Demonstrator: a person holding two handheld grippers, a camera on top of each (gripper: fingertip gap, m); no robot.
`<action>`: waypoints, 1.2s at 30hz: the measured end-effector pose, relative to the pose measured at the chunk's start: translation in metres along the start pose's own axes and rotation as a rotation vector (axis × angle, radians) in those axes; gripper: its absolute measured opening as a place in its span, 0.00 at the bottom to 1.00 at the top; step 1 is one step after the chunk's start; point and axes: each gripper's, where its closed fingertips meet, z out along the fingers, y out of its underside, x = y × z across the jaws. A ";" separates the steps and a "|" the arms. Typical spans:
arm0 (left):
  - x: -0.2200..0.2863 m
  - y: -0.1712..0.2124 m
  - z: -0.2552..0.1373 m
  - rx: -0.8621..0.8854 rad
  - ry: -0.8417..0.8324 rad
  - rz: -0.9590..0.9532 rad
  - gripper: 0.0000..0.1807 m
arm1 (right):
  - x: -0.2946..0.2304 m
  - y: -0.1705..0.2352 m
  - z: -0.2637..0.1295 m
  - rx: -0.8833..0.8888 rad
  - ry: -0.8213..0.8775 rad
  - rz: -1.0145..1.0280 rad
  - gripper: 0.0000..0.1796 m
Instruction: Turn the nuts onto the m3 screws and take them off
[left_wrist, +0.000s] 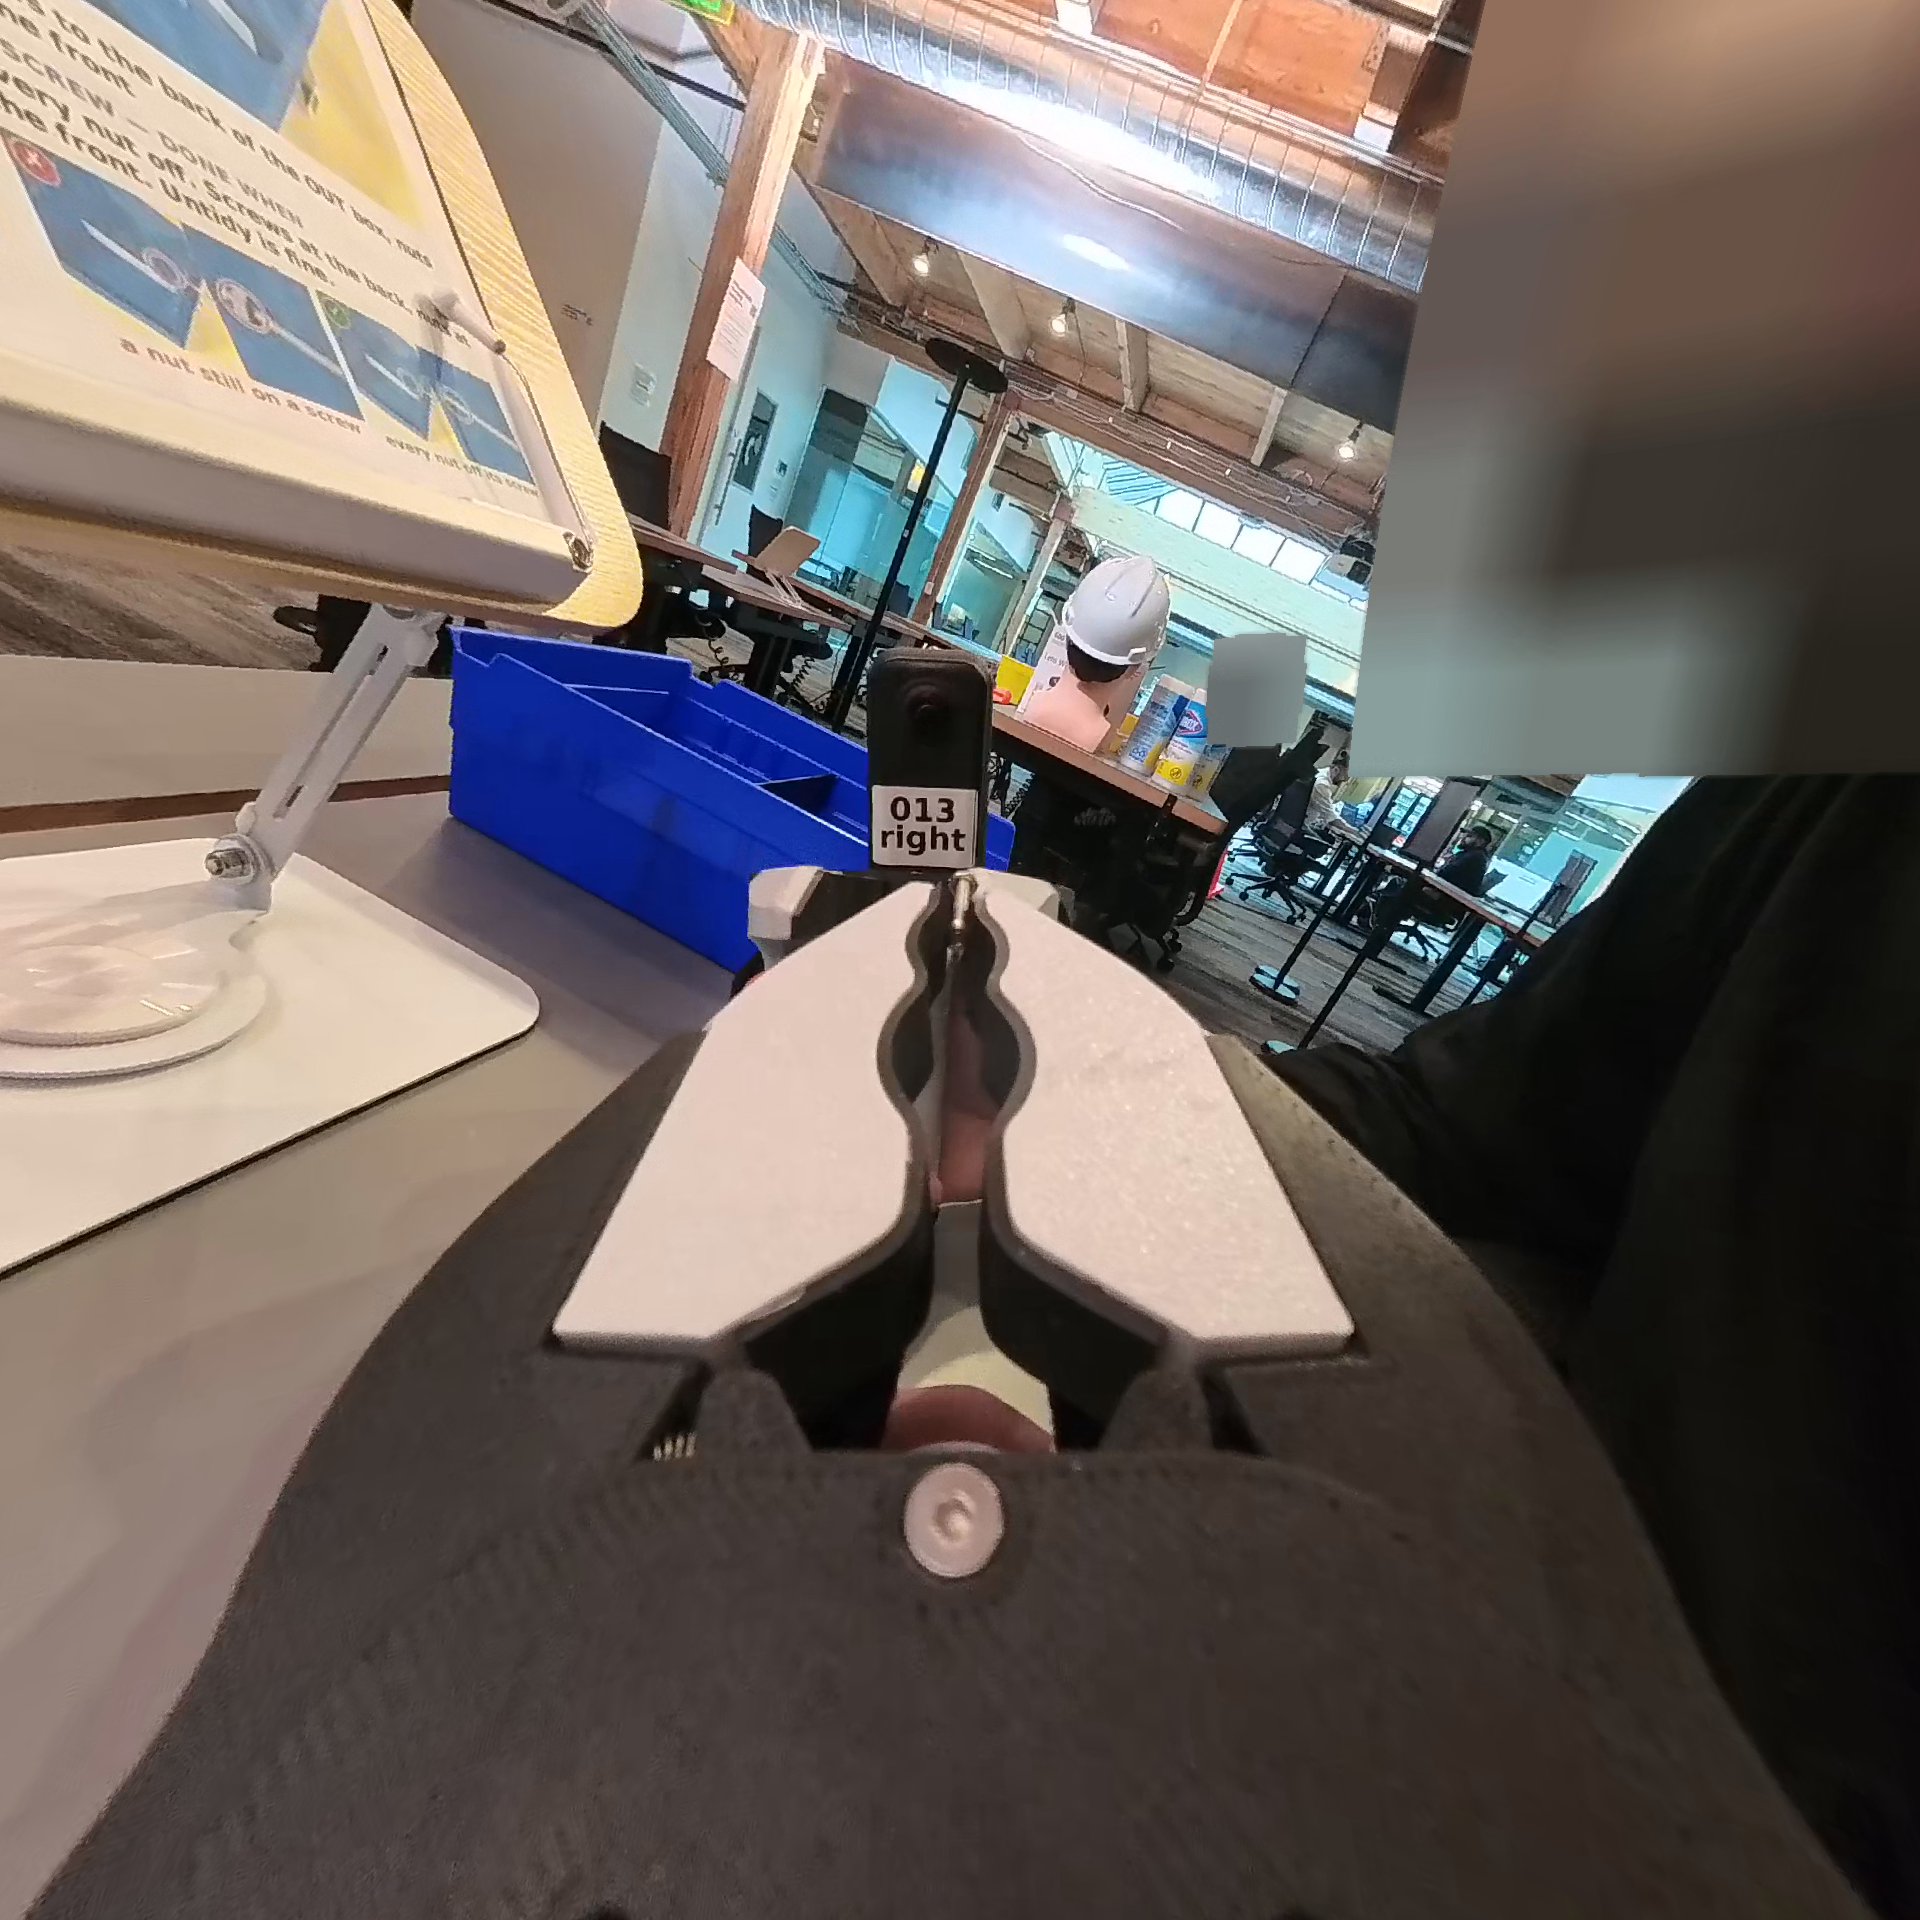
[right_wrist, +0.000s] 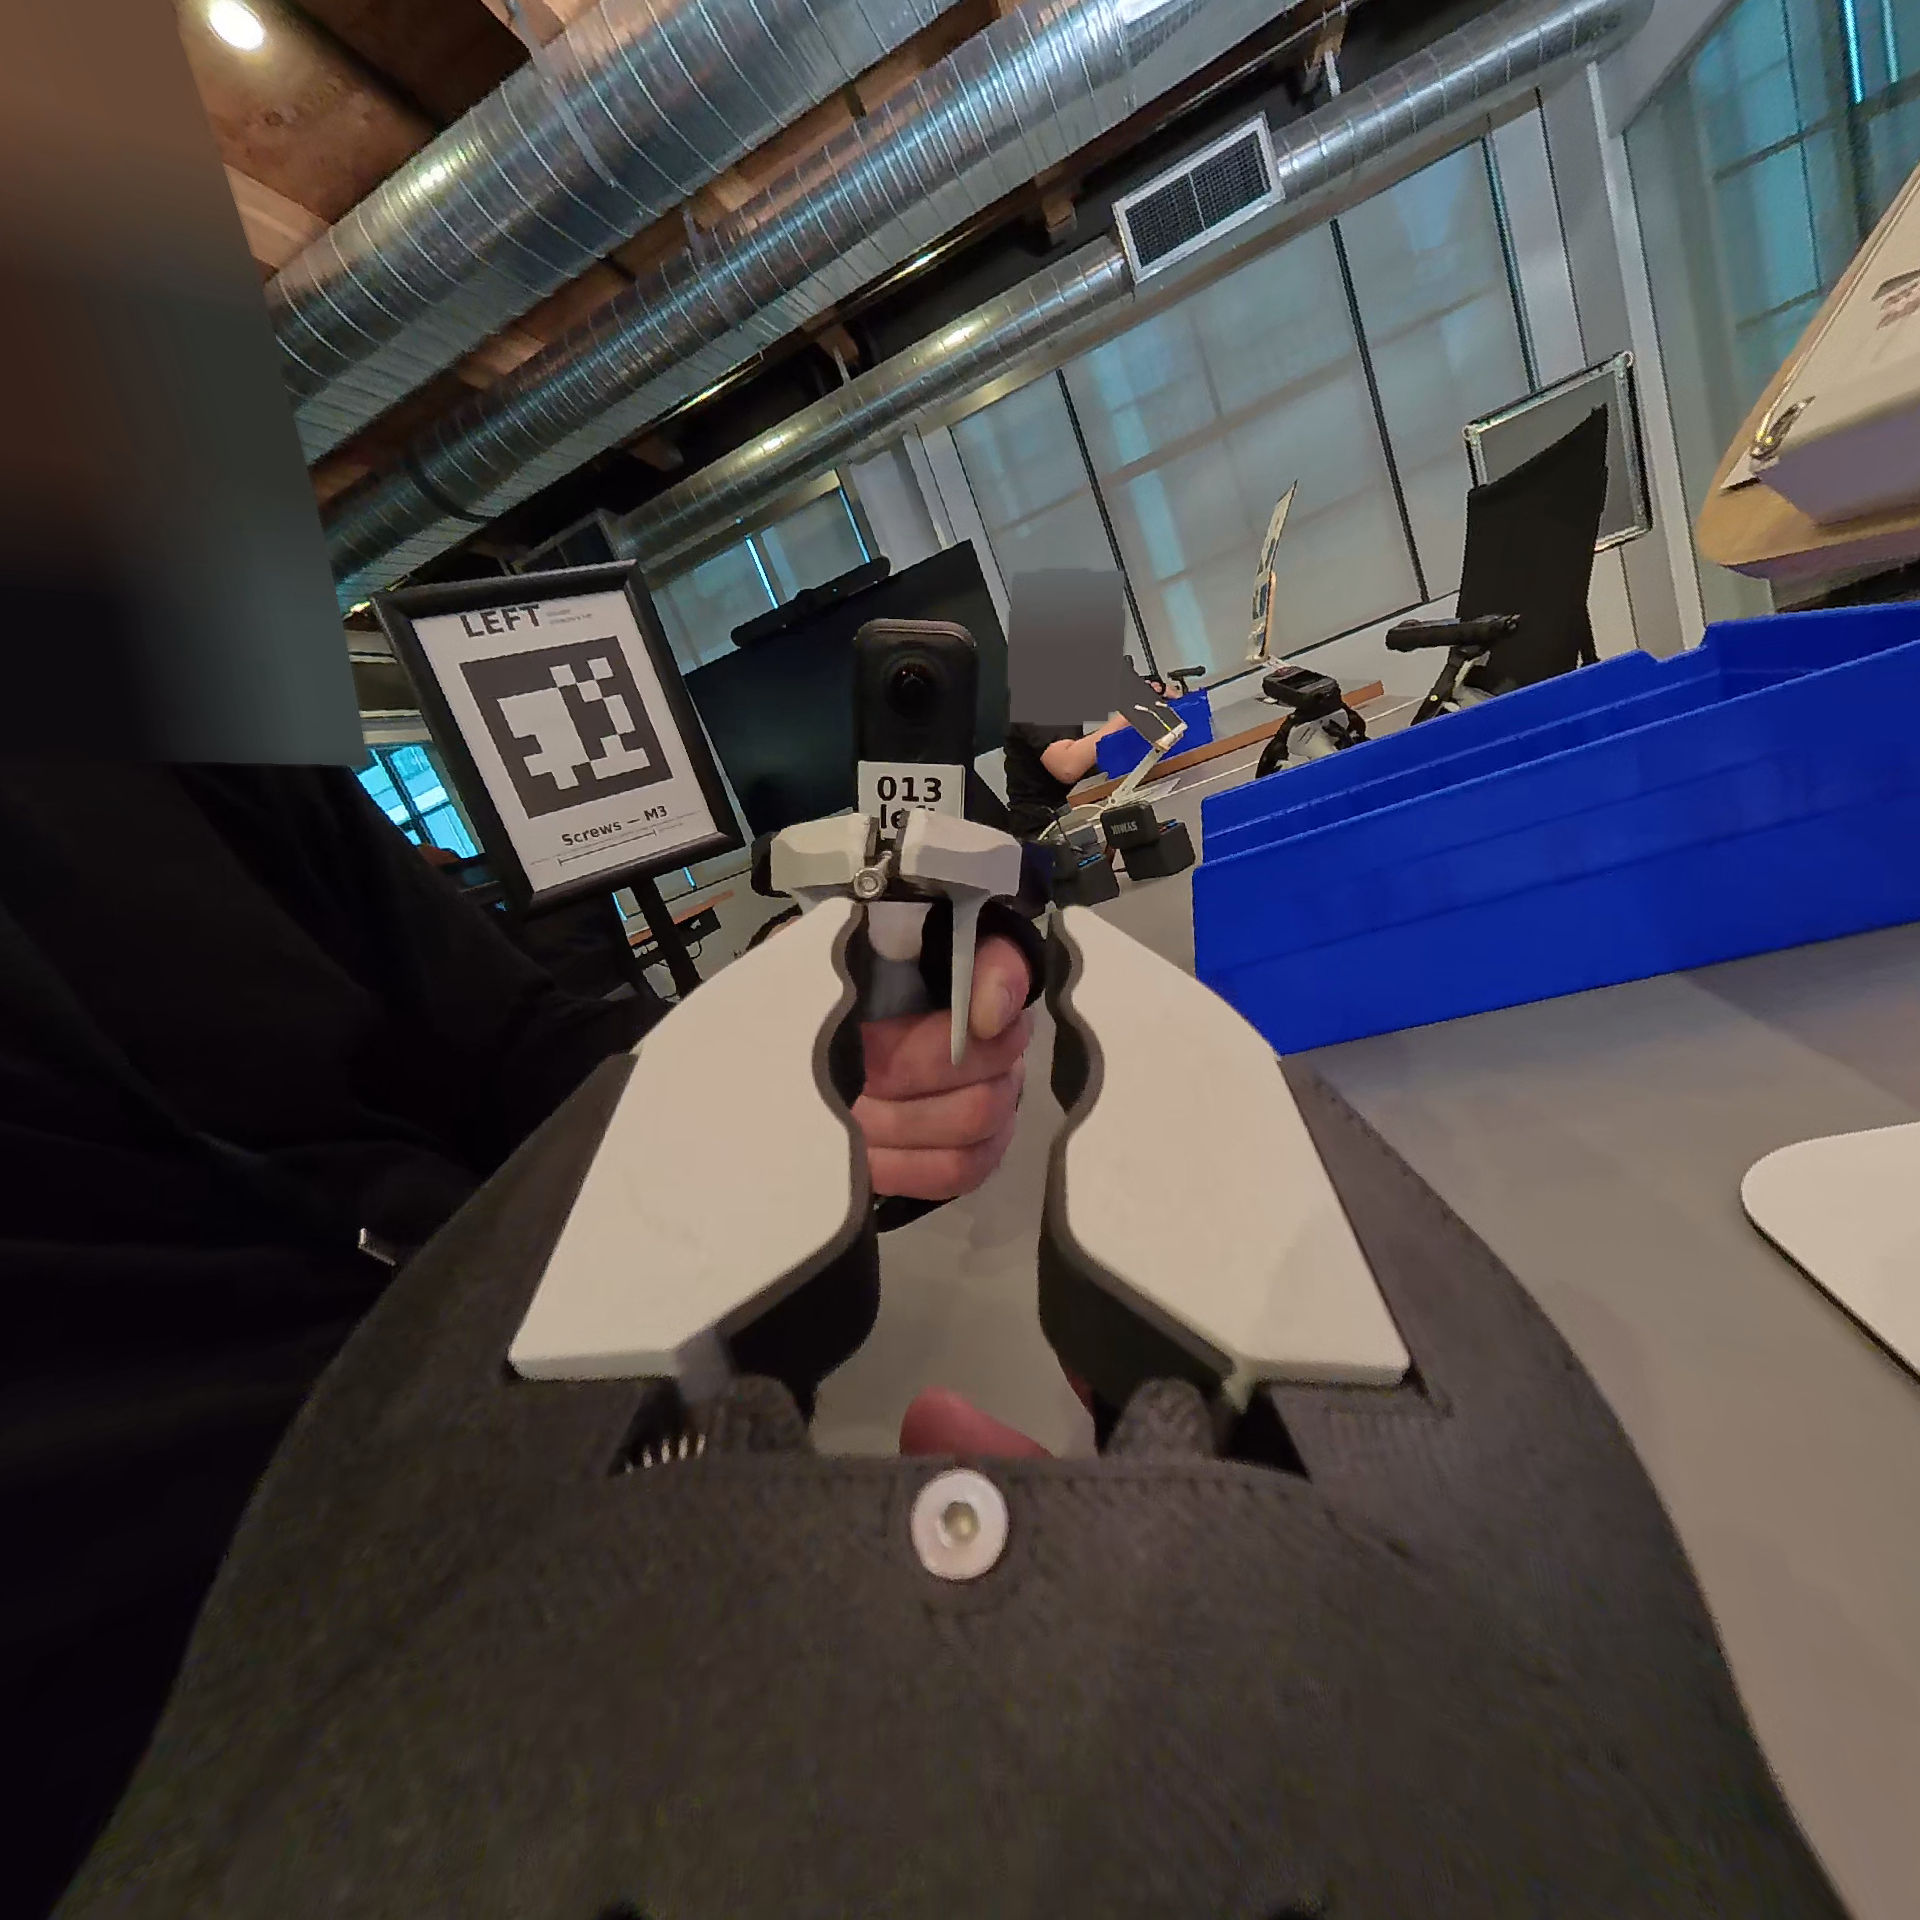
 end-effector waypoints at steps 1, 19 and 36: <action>0.000 0.000 0.000 0.000 -0.003 0.001 0.01 | -0.001 -0.001 0.000 0.002 -0.004 -0.001 0.18; -0.003 0.002 -0.002 -0.030 -0.032 0.055 0.01 | -0.005 -0.006 0.000 0.026 -0.013 0.036 0.14; -0.002 0.006 0.000 -0.170 -0.117 0.347 0.01 | -0.010 -0.002 0.002 0.013 -0.073 0.176 0.07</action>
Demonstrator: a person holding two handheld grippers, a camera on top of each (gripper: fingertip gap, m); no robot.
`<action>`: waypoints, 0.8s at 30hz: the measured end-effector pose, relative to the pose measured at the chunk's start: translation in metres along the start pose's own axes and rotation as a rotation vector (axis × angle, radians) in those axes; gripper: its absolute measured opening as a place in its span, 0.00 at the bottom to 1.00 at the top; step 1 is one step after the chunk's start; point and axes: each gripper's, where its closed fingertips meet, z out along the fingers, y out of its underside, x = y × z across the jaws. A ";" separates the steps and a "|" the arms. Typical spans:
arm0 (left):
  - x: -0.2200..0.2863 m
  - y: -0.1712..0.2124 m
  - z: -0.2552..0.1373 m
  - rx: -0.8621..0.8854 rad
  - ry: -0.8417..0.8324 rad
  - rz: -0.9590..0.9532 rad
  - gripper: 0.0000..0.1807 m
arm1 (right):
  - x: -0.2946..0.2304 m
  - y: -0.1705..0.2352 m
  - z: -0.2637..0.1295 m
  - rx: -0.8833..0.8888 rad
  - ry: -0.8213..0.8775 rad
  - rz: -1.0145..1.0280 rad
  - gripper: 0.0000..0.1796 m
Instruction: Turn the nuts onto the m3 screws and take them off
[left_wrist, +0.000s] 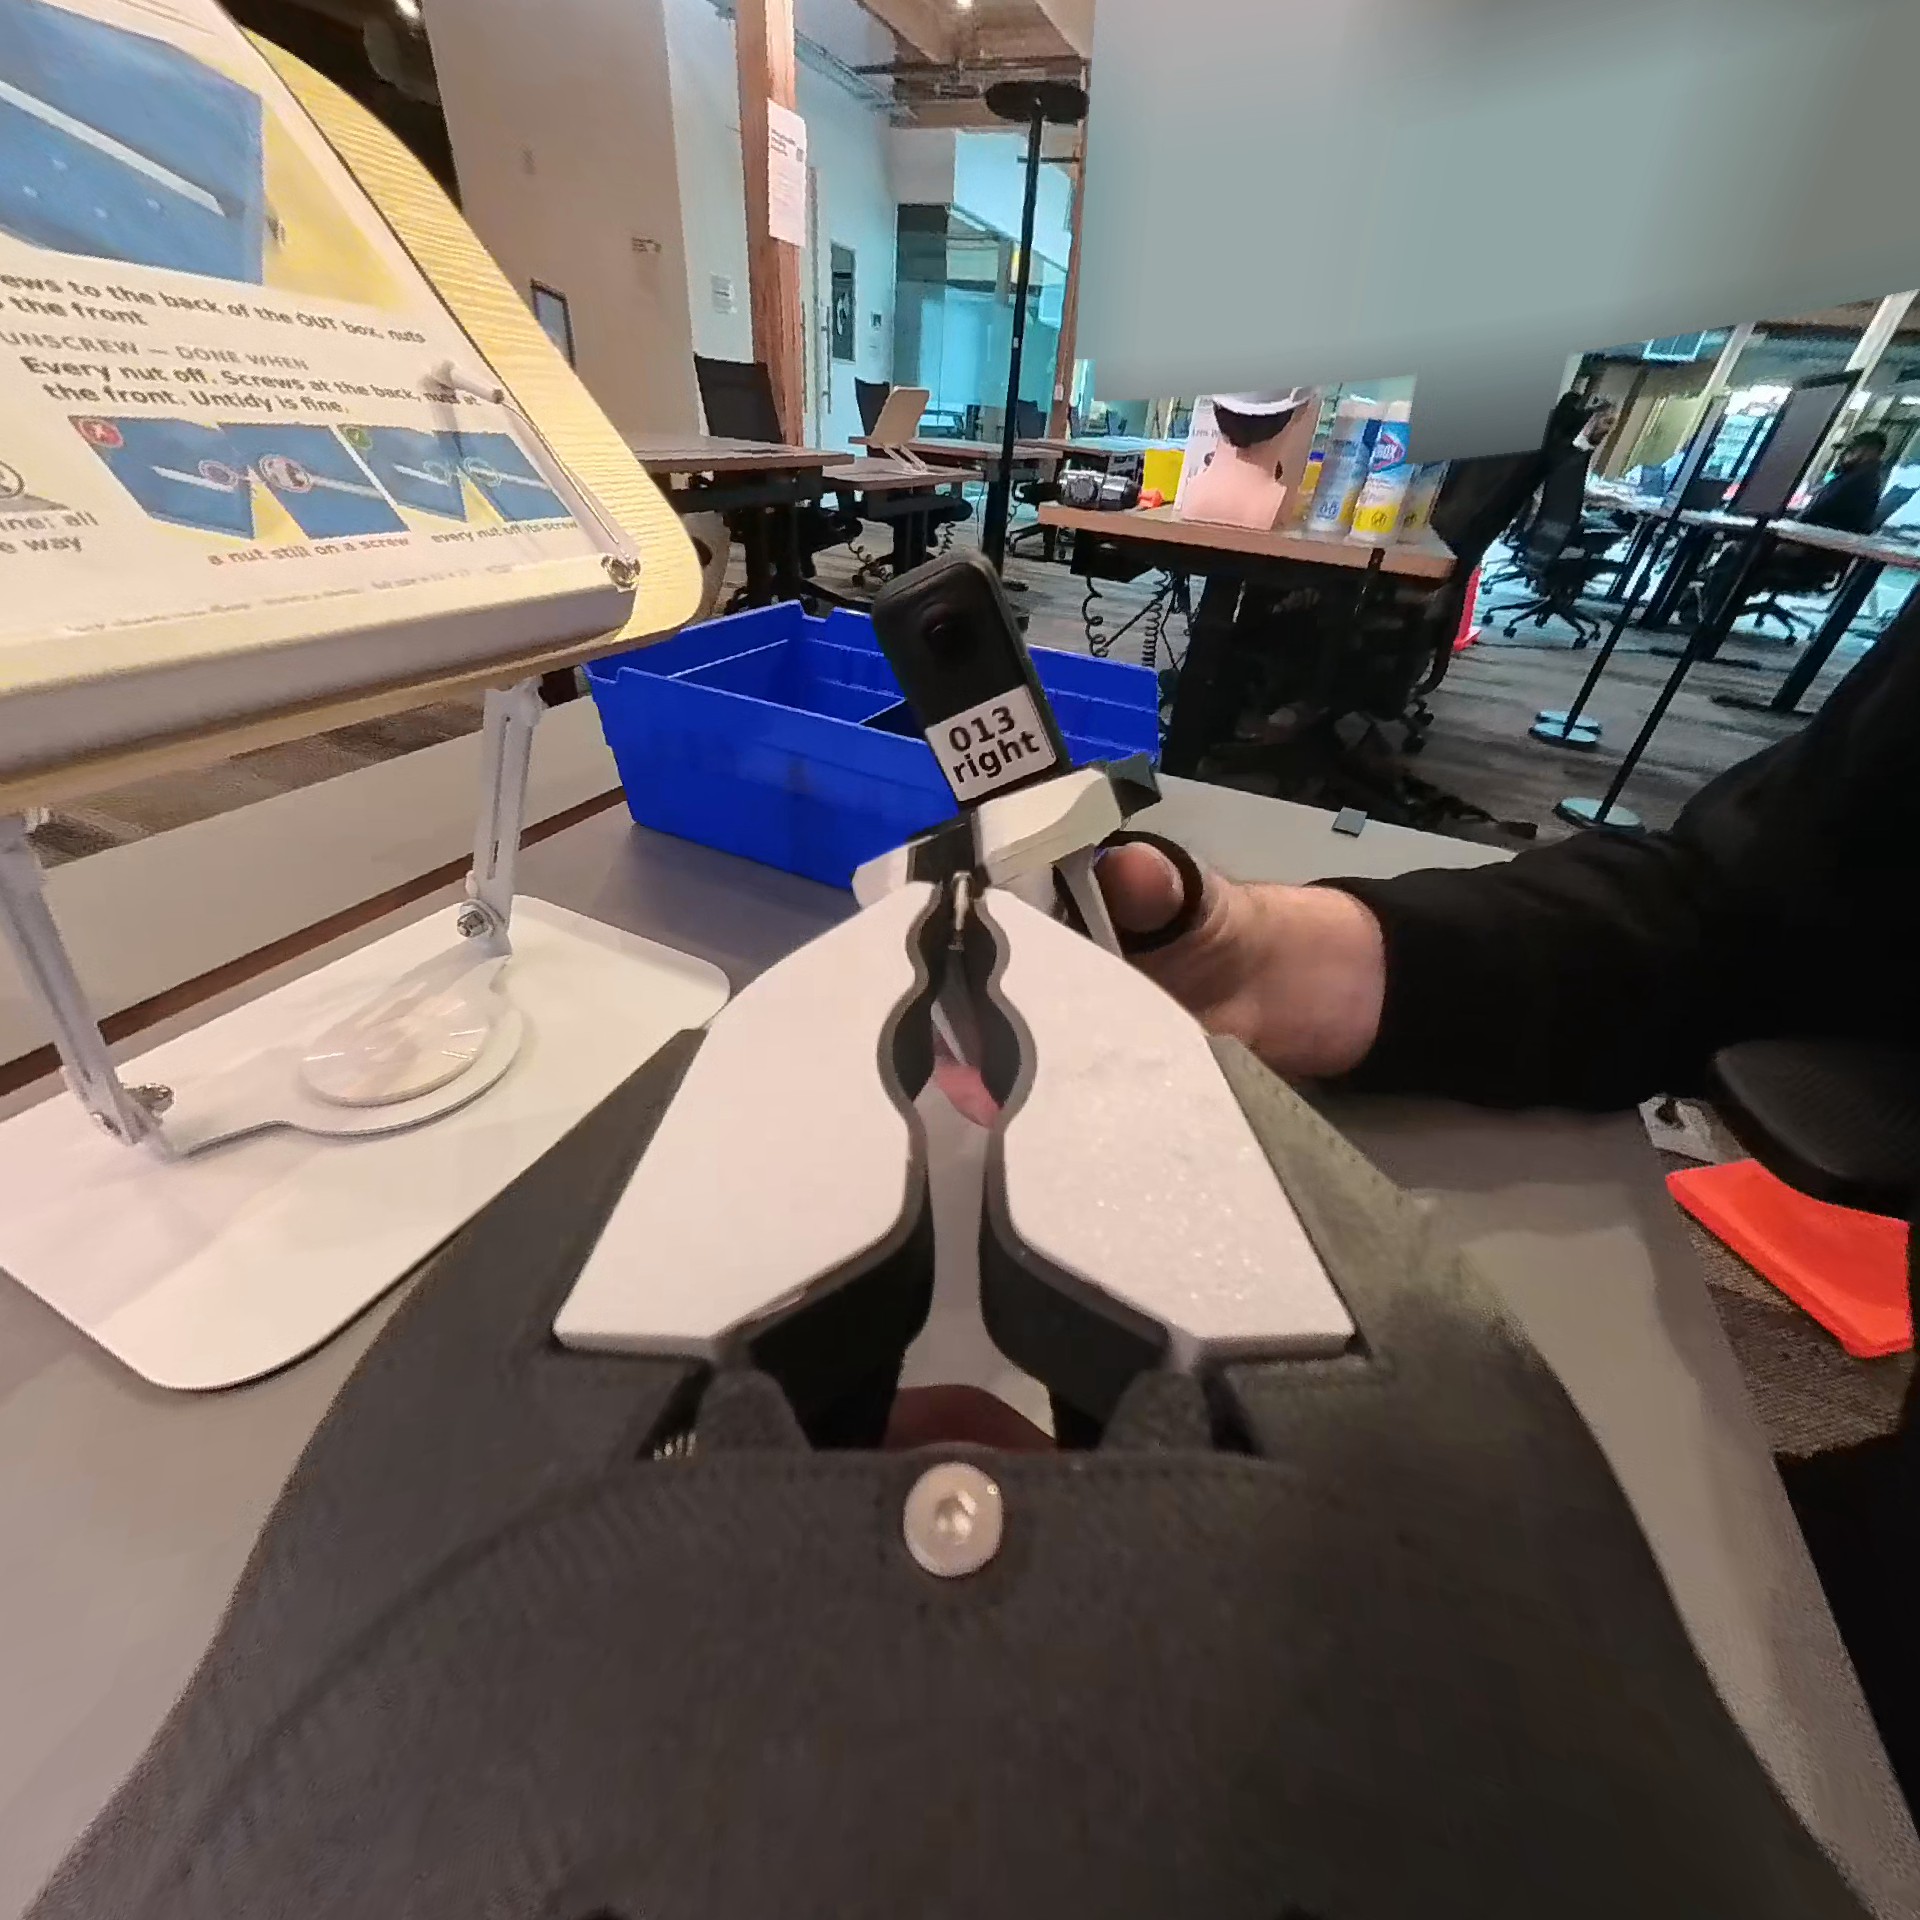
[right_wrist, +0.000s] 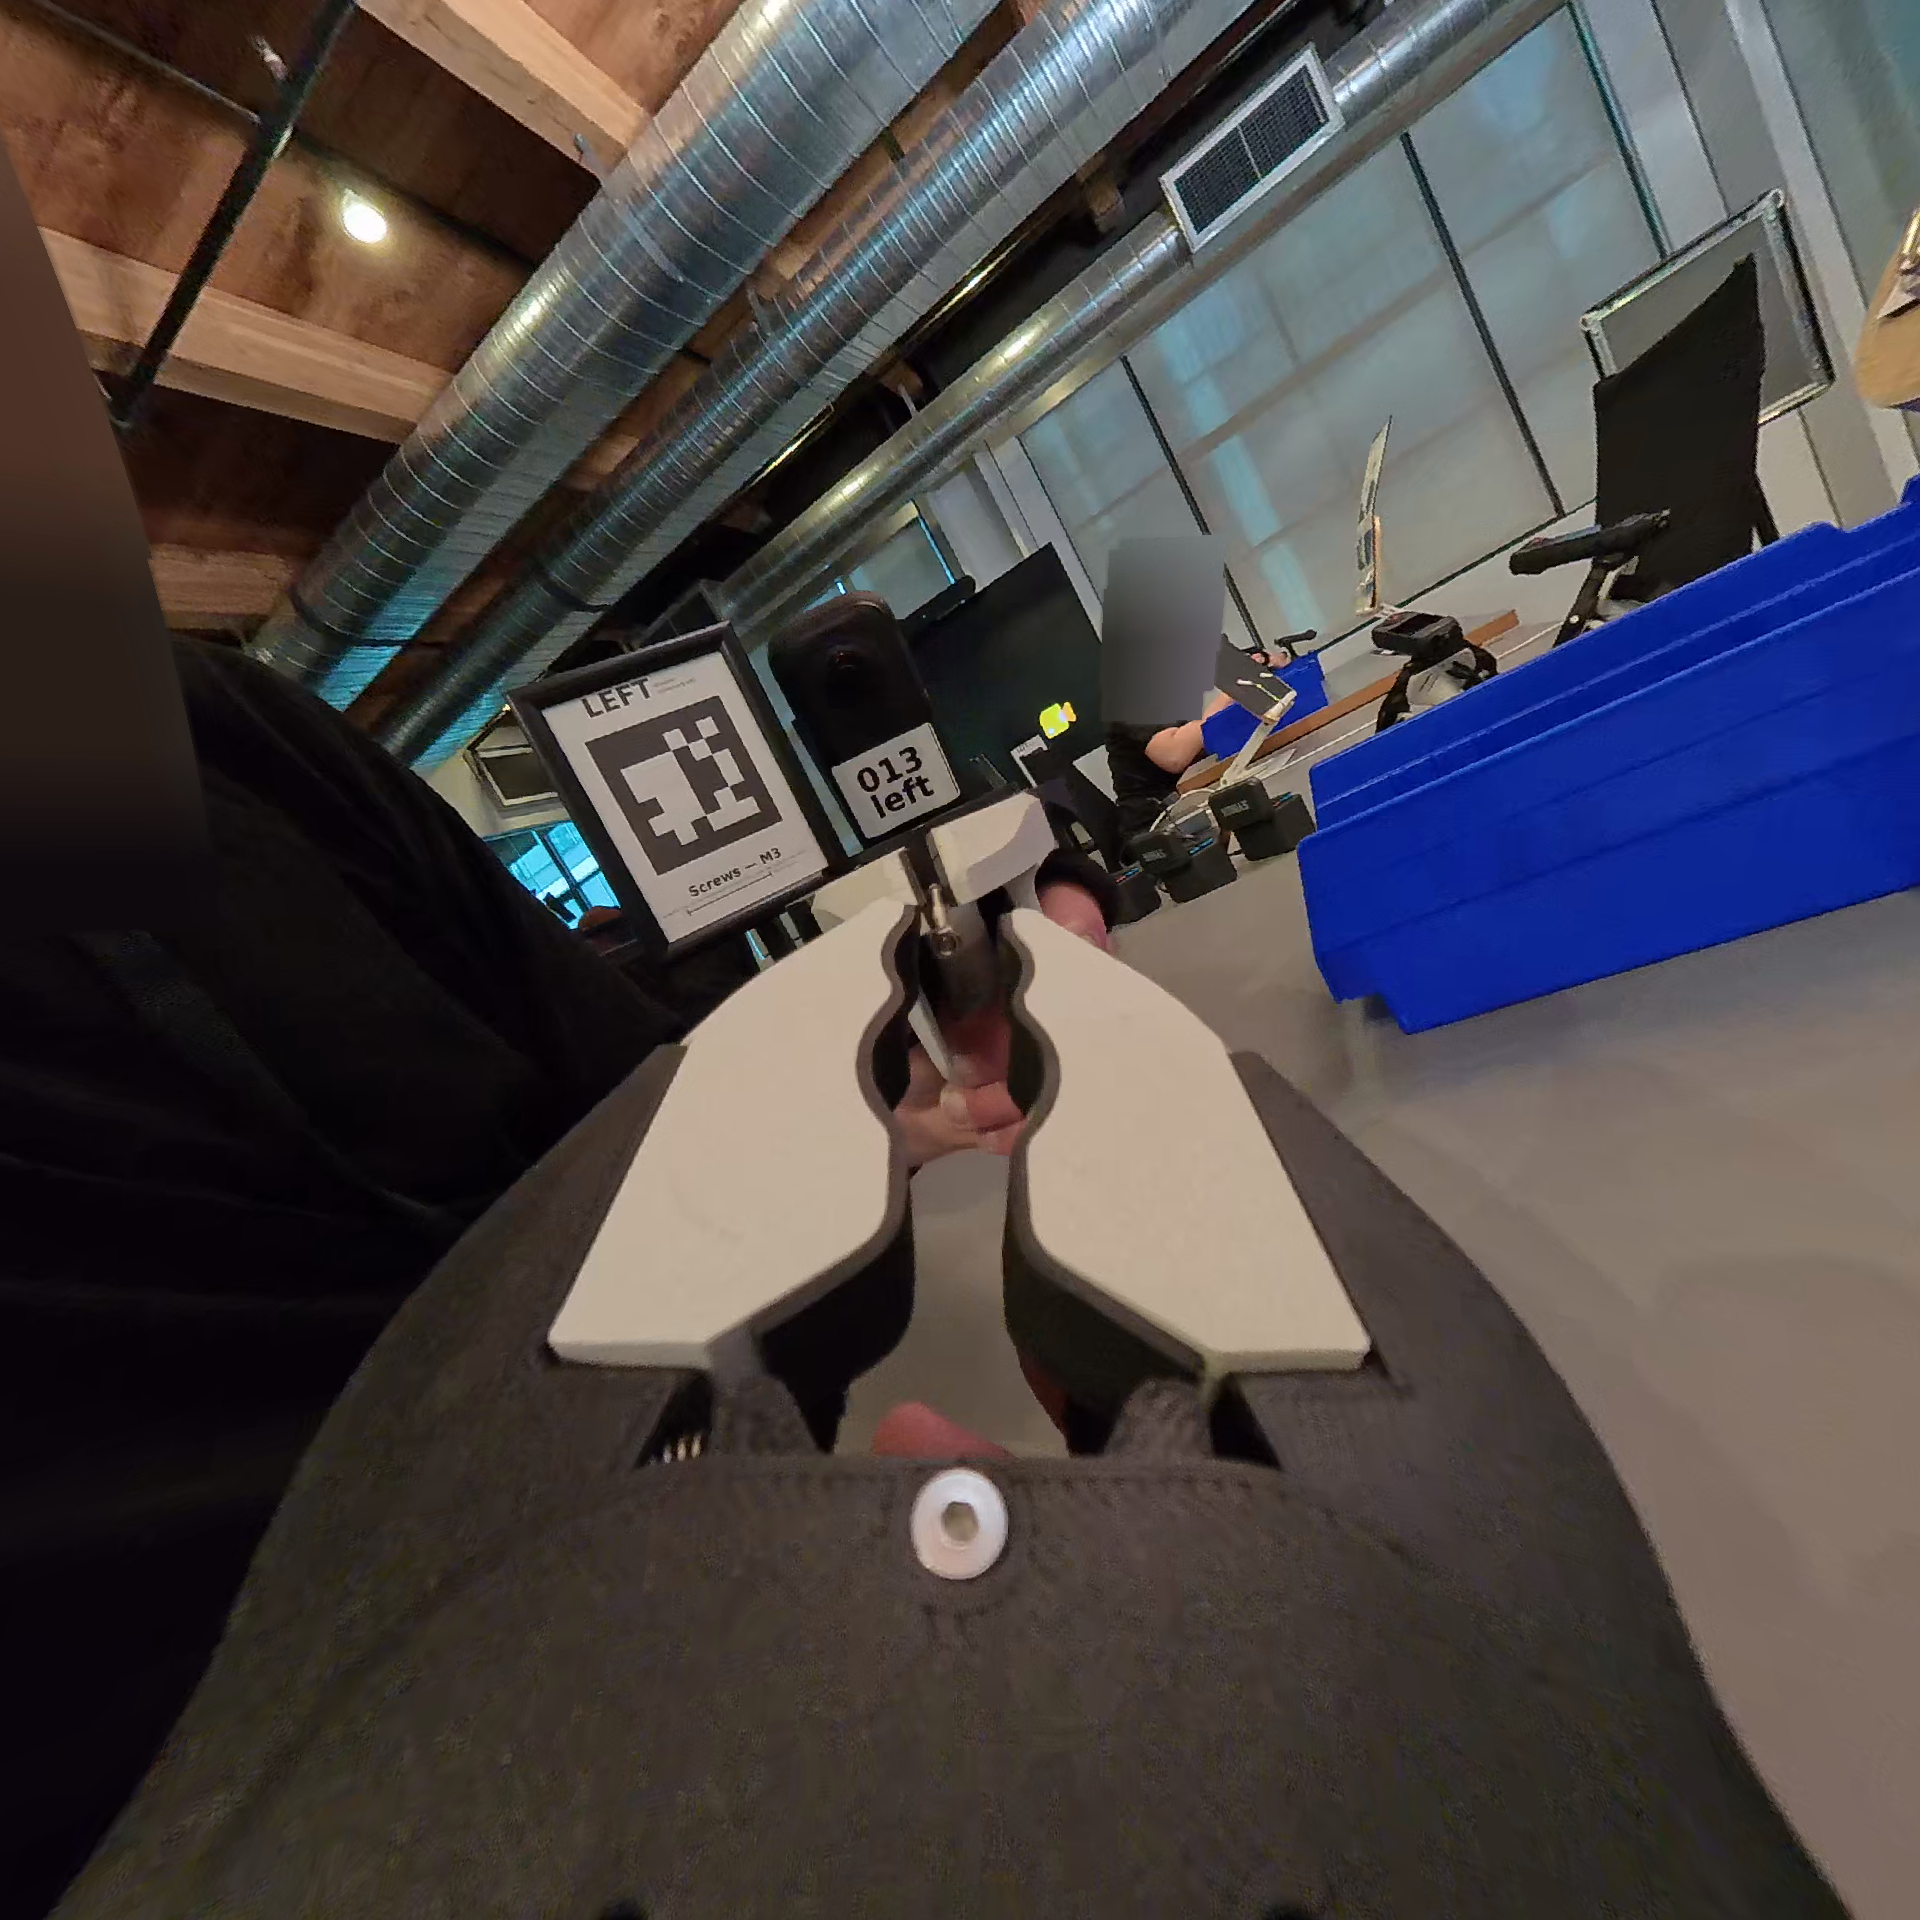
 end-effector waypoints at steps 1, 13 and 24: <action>0.000 -0.001 0.000 0.004 -0.004 0.003 0.01 | 0.000 0.002 0.000 -0.009 -0.002 0.004 0.07; 0.001 -0.002 -0.001 0.007 0.010 -0.006 0.01 | -0.004 0.002 0.001 -0.006 -0.020 -0.012 0.02; 0.001 -0.001 0.000 0.038 0.066 -0.174 0.02 | -0.005 0.003 0.000 -0.051 0.052 -0.224 0.03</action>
